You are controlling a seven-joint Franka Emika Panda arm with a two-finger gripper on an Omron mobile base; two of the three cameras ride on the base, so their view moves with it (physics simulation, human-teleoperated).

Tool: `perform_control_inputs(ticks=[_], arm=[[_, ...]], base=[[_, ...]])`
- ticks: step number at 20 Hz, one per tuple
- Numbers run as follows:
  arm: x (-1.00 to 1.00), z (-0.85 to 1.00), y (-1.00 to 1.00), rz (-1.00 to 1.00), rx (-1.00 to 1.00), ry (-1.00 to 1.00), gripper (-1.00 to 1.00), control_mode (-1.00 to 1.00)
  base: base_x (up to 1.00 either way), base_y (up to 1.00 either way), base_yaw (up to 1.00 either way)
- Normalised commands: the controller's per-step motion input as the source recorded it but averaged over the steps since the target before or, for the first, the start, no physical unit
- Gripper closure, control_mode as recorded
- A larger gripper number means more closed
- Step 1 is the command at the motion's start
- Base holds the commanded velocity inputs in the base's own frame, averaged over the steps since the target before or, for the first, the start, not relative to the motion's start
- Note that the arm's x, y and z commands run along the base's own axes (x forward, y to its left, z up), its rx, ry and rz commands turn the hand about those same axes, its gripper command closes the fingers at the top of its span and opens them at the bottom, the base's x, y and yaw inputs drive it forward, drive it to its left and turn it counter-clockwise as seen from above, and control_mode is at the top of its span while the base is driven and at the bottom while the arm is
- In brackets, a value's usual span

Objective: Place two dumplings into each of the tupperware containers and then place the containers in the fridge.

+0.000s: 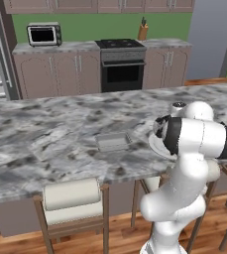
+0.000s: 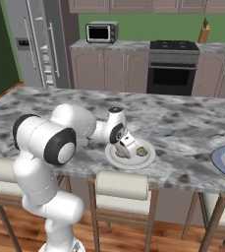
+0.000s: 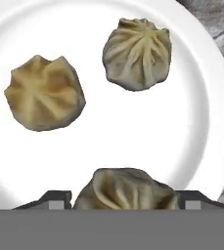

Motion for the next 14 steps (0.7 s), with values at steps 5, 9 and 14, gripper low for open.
perform_control_inputs(ticks=[5, 9, 14], arm=[[-0.02, 0.98, 0.94, 0.0, 0.21, -0.15, 1.0, -1.0], [0.11, 0.74, 0.96, 0.0, 0.11, 0.04, 1.0, -1.0], [0.72, 0.06, 0.88, 0.01, 0.01, 0.22, 1.0, -1.0]], base=[[0.0, 0.0, 0.0], [0.0, 0.0, 0.0], [0.0, 0.0, 0.0]])
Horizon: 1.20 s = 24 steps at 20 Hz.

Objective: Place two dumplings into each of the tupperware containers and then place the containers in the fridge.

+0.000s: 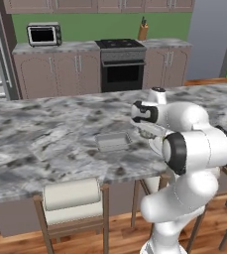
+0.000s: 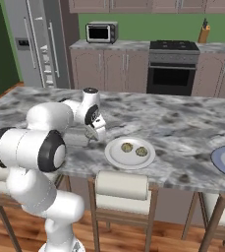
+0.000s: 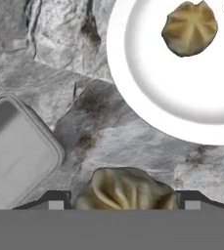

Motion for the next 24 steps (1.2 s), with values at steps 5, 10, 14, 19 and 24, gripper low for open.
perform_control_inputs(ticks=[5, 10, 14, 19, 24], arm=[[0.5, -0.03, 0.51, 0.0, 0.0, 0.16, 1.0, -1.0], [0.37, -0.11, 0.33, 0.0, 0.0, 0.18, 1.0, -1.0], [0.13, -0.41, 0.38, 0.0, -0.01, 0.14, 1.0, -1.0], [0.18, -0.3, 0.36, 0.0, -0.01, 0.02, 1.0, -1.0], [0.13, -0.25, 0.35, 0.0, -0.01, 0.0, 1.0, -1.0]], base=[[0.0, 0.0, 0.0], [0.0, 0.0, 0.0], [0.0, 0.0, 0.0], [0.0, 0.0, 0.0], [0.0, 0.0, 0.0]])
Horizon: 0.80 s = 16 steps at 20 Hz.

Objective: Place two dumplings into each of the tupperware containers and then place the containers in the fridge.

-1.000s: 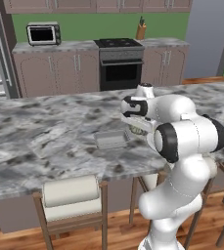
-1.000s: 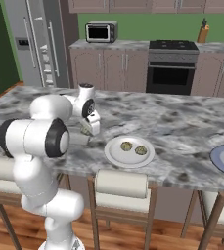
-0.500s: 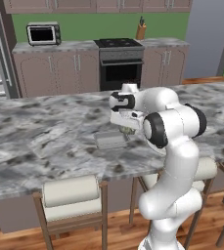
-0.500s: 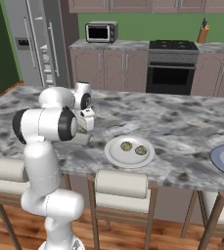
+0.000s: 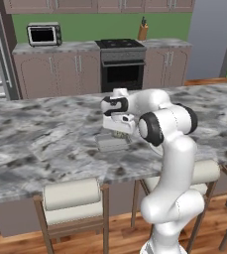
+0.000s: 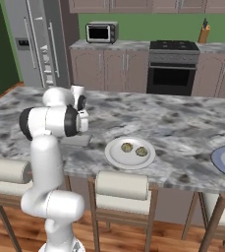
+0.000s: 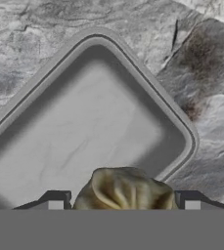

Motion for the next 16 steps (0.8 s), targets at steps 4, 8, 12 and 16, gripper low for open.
perform_control_inputs(ticks=[4, 8, 12, 16], arm=[[0.04, -0.25, 0.38, 0.0, -0.02, 0.0, 1.0, -1.0], [0.46, -0.18, 0.12, 0.0, 0.0, 0.0, 1.0, -1.0], [0.3, -0.14, 0.11, 0.0, 0.0, 0.0, 1.0, -1.0], [0.13, -0.31, 0.22, 0.0, -0.01, 0.0, 1.0, -1.0]], base=[[0.0, 0.0, 0.0], [0.0, 0.0, 0.0], [0.0, 0.0, 0.0], [0.0, 0.0, 0.0]])
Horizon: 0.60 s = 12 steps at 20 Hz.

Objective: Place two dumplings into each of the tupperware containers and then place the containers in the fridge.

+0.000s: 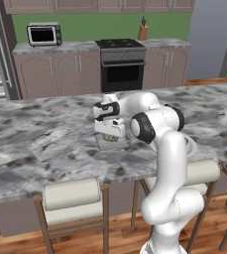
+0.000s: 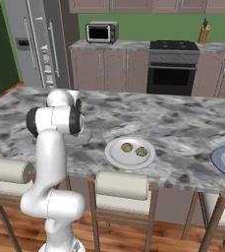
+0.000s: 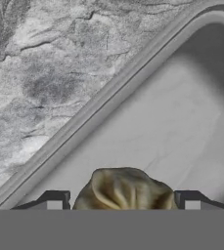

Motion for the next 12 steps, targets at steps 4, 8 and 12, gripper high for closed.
perform_control_inputs(ticks=[4, 8, 12], arm=[[0.18, -0.24, 0.15, 0.0, 0.0, 0.0, 1.0, -1.0], [0.01, -0.02, 0.07, 0.0, 0.0, 0.0, -1.0, -1.0], [0.0, 0.0, 0.01, 0.0, 0.0, -0.04, -1.0, -1.0]], base=[[0.0, 0.0, 0.0], [0.0, 0.0, 0.0], [0.0, 0.0, 0.0]])
